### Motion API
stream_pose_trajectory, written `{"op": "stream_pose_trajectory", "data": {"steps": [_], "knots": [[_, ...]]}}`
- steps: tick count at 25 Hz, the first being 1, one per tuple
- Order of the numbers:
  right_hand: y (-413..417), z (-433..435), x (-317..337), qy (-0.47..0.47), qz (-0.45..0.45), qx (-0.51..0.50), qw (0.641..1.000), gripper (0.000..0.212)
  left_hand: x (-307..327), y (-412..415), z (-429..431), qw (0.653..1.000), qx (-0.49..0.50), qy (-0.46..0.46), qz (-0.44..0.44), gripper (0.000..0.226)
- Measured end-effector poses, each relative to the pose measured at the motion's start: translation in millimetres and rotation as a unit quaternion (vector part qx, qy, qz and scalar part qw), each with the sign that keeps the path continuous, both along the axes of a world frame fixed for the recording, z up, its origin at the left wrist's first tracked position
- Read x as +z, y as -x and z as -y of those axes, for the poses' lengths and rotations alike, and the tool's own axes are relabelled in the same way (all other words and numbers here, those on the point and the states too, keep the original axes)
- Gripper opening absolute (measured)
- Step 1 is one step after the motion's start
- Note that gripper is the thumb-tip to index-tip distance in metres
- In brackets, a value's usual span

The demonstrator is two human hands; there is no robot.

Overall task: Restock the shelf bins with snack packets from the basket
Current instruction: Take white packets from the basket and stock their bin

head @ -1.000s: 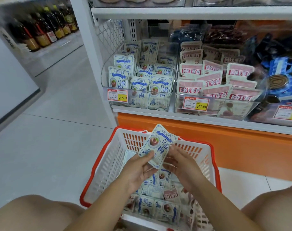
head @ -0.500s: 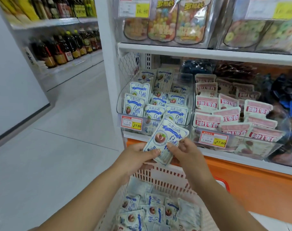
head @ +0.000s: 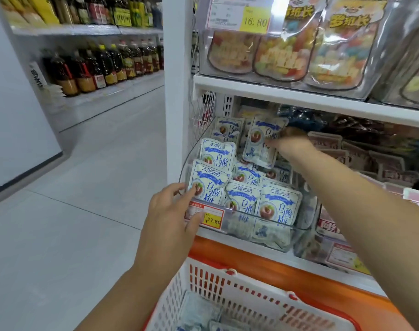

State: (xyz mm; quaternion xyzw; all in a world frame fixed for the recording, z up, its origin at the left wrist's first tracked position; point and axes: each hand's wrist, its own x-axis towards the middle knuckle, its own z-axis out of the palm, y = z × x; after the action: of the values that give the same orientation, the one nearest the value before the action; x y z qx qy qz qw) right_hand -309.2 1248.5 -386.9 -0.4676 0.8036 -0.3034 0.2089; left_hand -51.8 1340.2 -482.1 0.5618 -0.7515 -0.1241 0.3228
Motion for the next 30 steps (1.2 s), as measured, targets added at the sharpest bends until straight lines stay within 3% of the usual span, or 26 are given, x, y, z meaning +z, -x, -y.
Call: {"op": "stream_pose_trajectory", "data": {"steps": [5,10,15,17,20,23,26,28,30], "knots": [[7,29,-28,-0.081,0.048,0.019,0.995,0.035,-4,2,7,1.0,0.007,-0.001,-0.021,0.055],[2,33,-27,-0.087,-0.106,0.025,0.99,0.055,-5,-2,2,0.999,-0.01,0.002,-0.038,0.053],[-4,17,-18,-0.121,-0.071,0.016,0.99,0.062,-9,-5,1,0.999,-0.024,0.0,-0.049,0.053],[-12,6,-12,-0.11,-0.104,0.022,0.988,0.057,-12,-7,2,0.999,-0.021,0.009,-0.049,0.052],[-22,-26,-3,0.017,-0.108,0.057,0.992,0.046,-14,-9,-5,0.998,-0.001,0.03,-0.049,0.049],[-41,-93,-10,0.247,0.019,0.084,0.965,0.035,-17,-4,-24,0.993,0.011,0.102,-0.054,0.039],[-63,-173,-61,0.34,0.138,0.111,0.924,0.034,-37,11,-47,0.992,-0.065,0.106,-0.028,0.033],[-71,-211,-121,0.267,0.144,0.107,0.947,0.039,-67,22,-64,0.992,-0.126,0.013,0.024,0.034],[-65,-232,-189,0.053,0.107,0.114,0.986,0.039,-105,25,-76,0.975,-0.169,-0.113,0.087,0.037]]}}
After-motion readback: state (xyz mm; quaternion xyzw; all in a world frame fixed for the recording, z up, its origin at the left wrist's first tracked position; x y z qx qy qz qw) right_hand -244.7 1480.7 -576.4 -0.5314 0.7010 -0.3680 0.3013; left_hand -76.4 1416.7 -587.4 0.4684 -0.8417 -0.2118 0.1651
